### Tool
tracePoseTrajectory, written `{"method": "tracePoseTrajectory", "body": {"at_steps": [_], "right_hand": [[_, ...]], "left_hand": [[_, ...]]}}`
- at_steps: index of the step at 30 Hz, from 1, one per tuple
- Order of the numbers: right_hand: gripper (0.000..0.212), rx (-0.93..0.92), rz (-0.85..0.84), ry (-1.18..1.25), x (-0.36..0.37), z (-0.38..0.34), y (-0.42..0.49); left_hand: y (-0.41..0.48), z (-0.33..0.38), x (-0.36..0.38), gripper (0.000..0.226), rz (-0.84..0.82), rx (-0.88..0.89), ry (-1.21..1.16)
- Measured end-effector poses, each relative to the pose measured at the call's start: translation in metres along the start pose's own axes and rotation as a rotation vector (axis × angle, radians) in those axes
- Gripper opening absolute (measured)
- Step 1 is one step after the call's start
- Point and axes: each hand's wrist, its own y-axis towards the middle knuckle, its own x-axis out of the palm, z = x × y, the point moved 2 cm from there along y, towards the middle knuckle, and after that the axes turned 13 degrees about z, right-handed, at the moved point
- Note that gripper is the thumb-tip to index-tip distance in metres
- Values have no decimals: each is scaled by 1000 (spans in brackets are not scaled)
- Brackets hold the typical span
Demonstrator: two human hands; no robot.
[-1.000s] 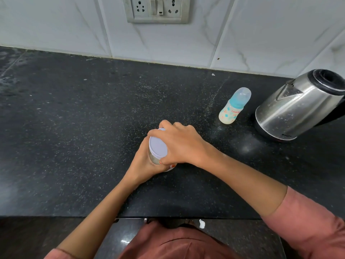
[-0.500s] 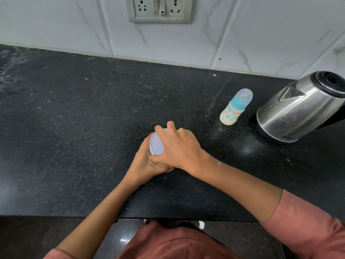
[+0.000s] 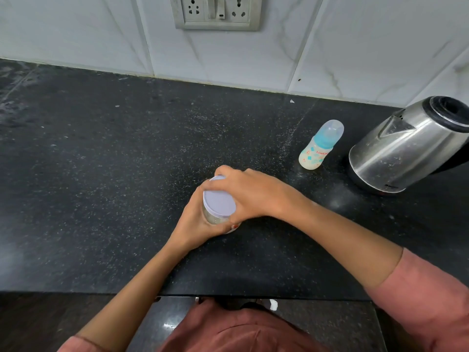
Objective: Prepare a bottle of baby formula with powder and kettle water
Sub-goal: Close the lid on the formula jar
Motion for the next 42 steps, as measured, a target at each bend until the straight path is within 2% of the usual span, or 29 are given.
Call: {"method": "tracePoseTrajectory", "body": {"at_steps": [6, 8, 11, 14, 16, 21, 26, 34, 42], "right_hand": [[71, 206, 208, -75, 10, -13, 0], [73, 246, 230, -80, 15, -16, 0], [80, 224, 138, -56, 12, -11, 1], [86, 65, -23, -24, 8, -1, 1], [82, 30, -54, 47, 8, 3, 1], [69, 86, 64, 62, 8, 4, 3], [68, 231, 197, 77, 16, -2, -2], [63, 355, 285, 62, 20, -17, -2], [63, 391, 323, 26, 23, -19, -2]], "left_hand": [[-1, 4, 2, 70, 25, 12, 3], [0, 8, 2, 66, 8, 40, -3], [0, 9, 0, 71, -7, 36, -17], [-1, 7, -1, 76, -17, 20, -26], [-1, 8, 0, 74, -18, 9, -6], [-1, 3, 0, 71, 31, -47, 51], [-4, 2, 3, 73, 88, -56, 45], [-6, 10, 4, 67, 78, -9, 25], [-7, 8, 5, 71, 91, -19, -11]]}}
